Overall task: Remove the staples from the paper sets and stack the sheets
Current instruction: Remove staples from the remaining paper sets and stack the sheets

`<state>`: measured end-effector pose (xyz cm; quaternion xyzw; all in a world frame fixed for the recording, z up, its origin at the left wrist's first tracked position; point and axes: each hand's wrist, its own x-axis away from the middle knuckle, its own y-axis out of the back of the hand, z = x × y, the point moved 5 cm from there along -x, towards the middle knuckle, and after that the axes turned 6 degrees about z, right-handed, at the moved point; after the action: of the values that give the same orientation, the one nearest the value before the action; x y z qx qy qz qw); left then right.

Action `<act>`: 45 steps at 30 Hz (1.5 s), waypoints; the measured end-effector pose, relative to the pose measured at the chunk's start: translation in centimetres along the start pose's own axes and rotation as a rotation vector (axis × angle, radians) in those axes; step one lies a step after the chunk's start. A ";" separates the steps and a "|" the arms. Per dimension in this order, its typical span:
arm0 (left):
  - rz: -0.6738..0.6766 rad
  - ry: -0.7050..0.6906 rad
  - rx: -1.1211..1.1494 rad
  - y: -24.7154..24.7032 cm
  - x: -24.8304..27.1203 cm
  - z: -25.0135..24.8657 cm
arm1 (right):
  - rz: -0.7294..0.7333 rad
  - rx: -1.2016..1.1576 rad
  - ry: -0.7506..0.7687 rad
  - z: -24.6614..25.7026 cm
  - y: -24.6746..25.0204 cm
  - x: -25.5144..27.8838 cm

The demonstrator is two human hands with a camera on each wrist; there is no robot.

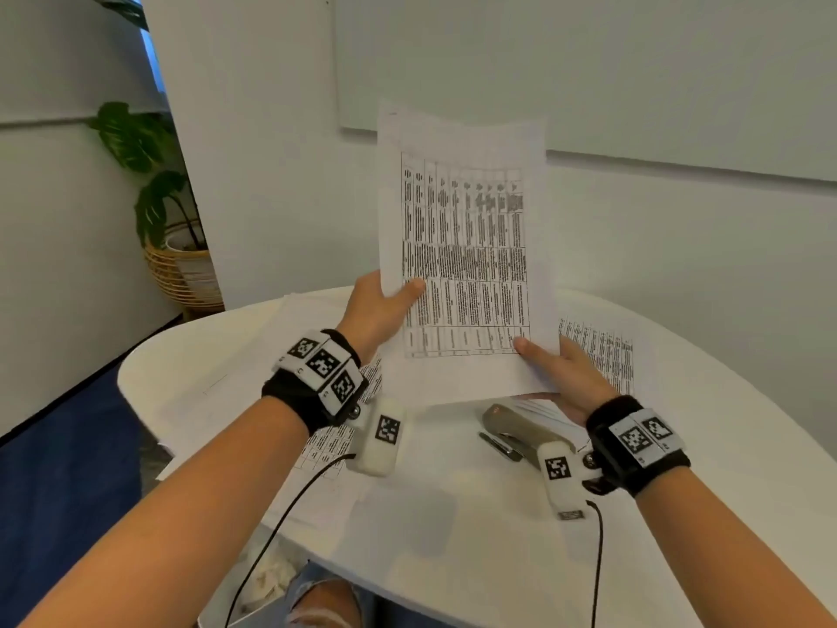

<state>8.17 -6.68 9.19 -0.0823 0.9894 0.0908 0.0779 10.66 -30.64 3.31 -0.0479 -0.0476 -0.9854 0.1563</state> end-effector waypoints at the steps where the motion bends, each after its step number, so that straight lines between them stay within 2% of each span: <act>1: 0.030 0.012 -0.025 -0.4 0.1 0.6 | -0.049 0.058 0.021 -0.1 0.9 -0.5; 4: 0.140 0.113 -0.082 -0.5 1.1 4.0 | -0.229 0.222 0.034 -0.8 4.4 -1.6; 6: 0.169 0.154 -0.338 1.4 1.5 7.1 | -0.313 0.269 0.005 -1.7 6.9 -2.1; 9: 0.211 0.322 -0.773 6.0 2.2 11.4 | -0.413 0.272 -0.056 -3.4 10.3 -2.4; 12: 0.207 0.477 -0.951 10.3 2.9 13.9 | -0.511 0.238 -0.142 -5.7 12.9 -2.5; 17: 0.186 0.644 -1.049 14.3 4.0 16.5 | -0.565 0.301 -0.306 -9.3 15.9 -2.7; 22: 0.062 0.735 -1.029 15.7 4.9 17.9 | -0.614 0.617 -0.541 -10.5 17.4 -2.0; 24: 0.042 0.747 -1.065 16.3 4.9 18.1 | -0.617 0.772 -0.631 -9.6 16.3 -0.8; 26: 0.031 0.757 -1.121 16.5 4.9 18.0 | -0.629 0.921 -0.655 -8.2 15.0 0.3; 29: 0.012 0.773 -1.124 16.6 5.1 17.7 | -0.608 1.038 -0.470 -6.8 13.2 1.1; 32: -0.001 0.771 -0.994 16.3 5.6 17.5 | -0.482 0.823 -0.158 -5.9 10.4 2.1; 34: -0.021 0.736 -0.911 15.6 5.9 16.8 | -0.439 0.681 -0.043 -5.1 8.1 3.4; 38: 0.003 0.641 -0.881 13.4 7.2 15.1 | -0.349 0.471 0.070 -4.6 3.8 5.6; 40: 0.065 0.574 -0.866 11.8 8.0 15.0 | -0.268 0.371 0.088 -4.8 1.7 6.5; 45: 0.257 0.549 -0.843 7.5 11.3 14.3 | 0.020 0.394 0.070 -6.5 -3.7 7.2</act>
<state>-2.17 1.66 -5.31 -0.0054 0.8530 0.4653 -0.2363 2.16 -30.08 -2.67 0.0175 -0.2338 -0.9565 0.1738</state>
